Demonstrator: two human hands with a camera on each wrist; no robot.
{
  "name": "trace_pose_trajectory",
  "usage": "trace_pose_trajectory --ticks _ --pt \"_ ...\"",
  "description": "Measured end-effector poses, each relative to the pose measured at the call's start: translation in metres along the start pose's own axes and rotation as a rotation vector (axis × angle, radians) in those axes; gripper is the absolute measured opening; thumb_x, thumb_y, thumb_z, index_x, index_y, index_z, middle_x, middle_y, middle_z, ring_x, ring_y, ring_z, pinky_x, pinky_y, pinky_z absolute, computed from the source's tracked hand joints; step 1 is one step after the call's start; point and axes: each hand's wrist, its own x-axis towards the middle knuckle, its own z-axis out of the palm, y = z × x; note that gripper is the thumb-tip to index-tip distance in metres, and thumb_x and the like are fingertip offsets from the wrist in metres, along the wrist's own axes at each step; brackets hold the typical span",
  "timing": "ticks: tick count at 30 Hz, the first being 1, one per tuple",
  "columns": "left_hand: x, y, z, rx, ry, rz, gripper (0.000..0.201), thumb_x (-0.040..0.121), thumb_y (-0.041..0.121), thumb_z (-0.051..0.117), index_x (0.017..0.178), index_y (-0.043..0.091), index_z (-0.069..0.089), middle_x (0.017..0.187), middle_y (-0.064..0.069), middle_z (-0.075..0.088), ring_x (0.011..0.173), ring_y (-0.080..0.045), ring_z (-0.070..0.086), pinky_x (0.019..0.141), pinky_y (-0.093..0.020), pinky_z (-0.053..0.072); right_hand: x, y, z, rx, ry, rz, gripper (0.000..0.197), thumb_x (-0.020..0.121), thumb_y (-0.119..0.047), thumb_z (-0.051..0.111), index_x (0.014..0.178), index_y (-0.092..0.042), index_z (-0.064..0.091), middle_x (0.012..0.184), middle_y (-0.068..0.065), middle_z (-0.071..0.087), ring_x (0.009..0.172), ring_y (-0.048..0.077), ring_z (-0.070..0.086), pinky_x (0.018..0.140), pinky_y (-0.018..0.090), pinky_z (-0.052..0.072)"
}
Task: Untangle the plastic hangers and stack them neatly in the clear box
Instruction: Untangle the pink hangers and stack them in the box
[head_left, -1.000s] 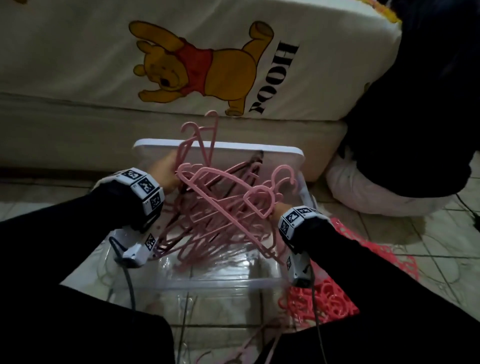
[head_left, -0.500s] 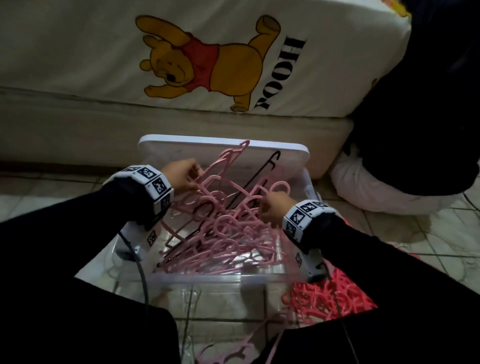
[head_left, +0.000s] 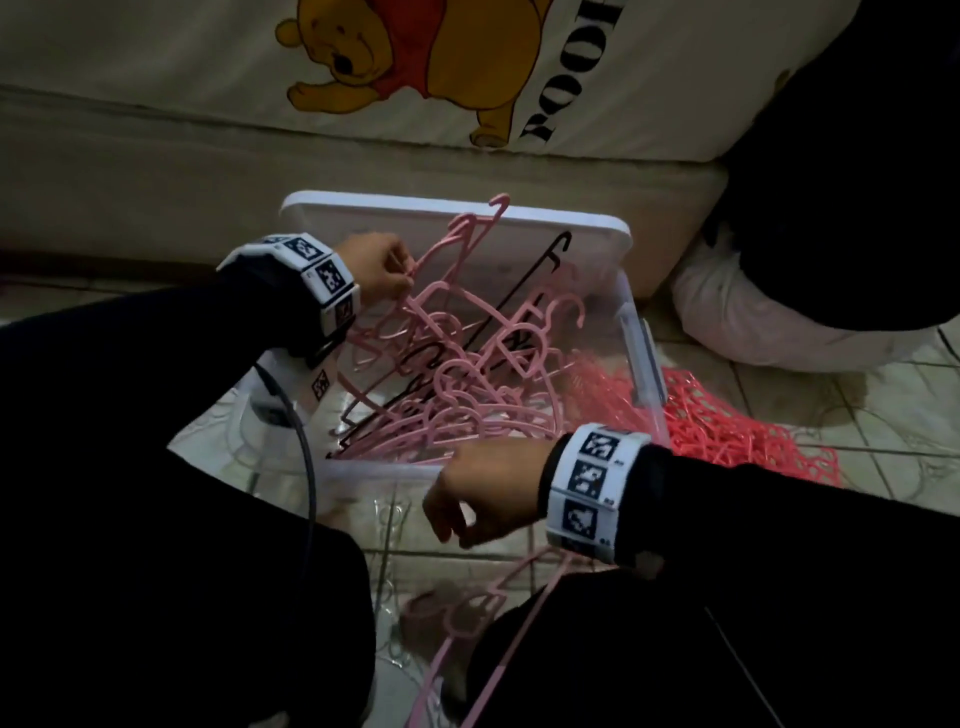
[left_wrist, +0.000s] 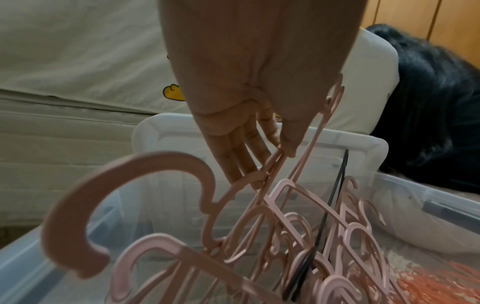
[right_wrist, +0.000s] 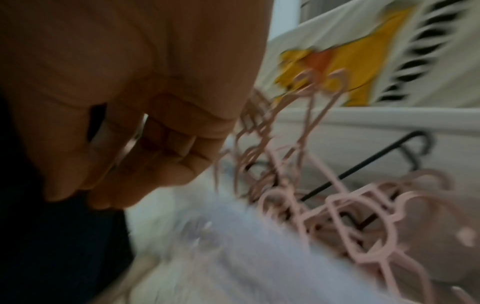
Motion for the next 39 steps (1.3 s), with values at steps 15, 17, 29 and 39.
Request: trace_pose_trajectory --ticks 15,17,29,39 --pt "-0.005 -0.003 -0.003 -0.09 -0.035 -0.047 0.021 0.087 0.008 0.065 0.106 0.0 0.061 0.107 -0.02 0.066 0.089 -0.025 0.061 0.085 -0.036 0.049 0.016 -0.027 0.072 -0.435 -0.35 -0.118 0.026 0.091 -0.025 0.056 0.115 -0.02 0.065 0.109 0.006 0.067 0.094 0.028 0.063 0.066 0.027 0.04" --pt "-0.006 -0.003 -0.004 -0.105 -0.038 -0.05 0.02 0.086 0.007 0.065 0.105 0.0 0.061 0.105 -0.021 0.066 0.083 -0.022 0.059 0.083 -0.037 0.05 0.015 -0.028 0.077 -0.39 -0.397 -0.075 0.03 0.095 -0.029 0.048 0.115 -0.014 0.064 0.11 0.009 0.066 0.094 0.029 0.063 0.069 0.028 0.04" --pt "-0.007 -0.006 -0.007 -0.109 -0.038 -0.047 0.018 0.087 0.007 0.066 0.102 -0.001 0.061 0.097 -0.019 0.065 0.075 -0.022 0.057 0.072 -0.033 0.05 -0.017 0.007 -0.01 0.077 -0.054 0.06 0.019 0.086 -0.004 0.059 0.1 -0.007 0.072 0.094 0.008 0.072 0.088 0.022 0.065 0.073 0.021 0.04" --pt "-0.01 -0.007 -0.013 -0.146 -0.059 -0.055 0.014 0.087 0.005 0.064 0.097 -0.003 0.057 0.093 -0.022 0.062 0.068 -0.025 0.056 0.063 -0.03 0.051 -0.1 0.062 -0.095 0.706 0.418 0.128 0.013 0.083 -0.011 0.063 0.095 -0.012 0.068 0.089 0.009 0.073 0.082 0.021 0.071 0.077 0.034 0.059"
